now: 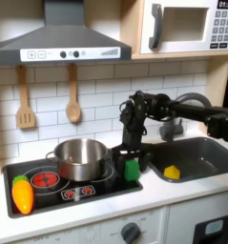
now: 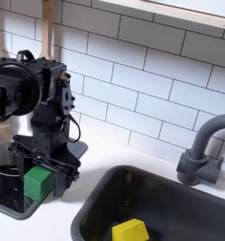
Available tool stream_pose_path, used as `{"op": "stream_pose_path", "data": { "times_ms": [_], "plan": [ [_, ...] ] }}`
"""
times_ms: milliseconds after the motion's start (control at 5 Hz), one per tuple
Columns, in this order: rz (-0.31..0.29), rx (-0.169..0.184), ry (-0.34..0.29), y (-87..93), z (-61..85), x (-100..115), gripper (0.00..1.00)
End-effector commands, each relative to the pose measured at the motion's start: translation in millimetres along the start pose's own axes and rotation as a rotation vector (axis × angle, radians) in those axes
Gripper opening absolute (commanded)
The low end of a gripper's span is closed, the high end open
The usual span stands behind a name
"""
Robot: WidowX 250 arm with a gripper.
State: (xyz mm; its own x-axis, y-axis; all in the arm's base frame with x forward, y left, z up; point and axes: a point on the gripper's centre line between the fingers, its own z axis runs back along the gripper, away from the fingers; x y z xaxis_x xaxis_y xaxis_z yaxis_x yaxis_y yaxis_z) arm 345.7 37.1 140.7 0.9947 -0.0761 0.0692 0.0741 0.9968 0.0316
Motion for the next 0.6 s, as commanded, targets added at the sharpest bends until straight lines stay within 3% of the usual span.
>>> {"op": "stream_pose_path", "data": {
  "times_ms": [0, 200, 400],
  "plan": [
    [0.001, -0.002, 0.023, -0.5, -7.3, -0.4, 1.00],
    [0.005, -0.004, 0.027, 0.2, -8.4, -0.2, 1.00],
    [0.001, -0.008, 0.027, -0.1, -7.3, -0.5, 0.73]
  ]
}}
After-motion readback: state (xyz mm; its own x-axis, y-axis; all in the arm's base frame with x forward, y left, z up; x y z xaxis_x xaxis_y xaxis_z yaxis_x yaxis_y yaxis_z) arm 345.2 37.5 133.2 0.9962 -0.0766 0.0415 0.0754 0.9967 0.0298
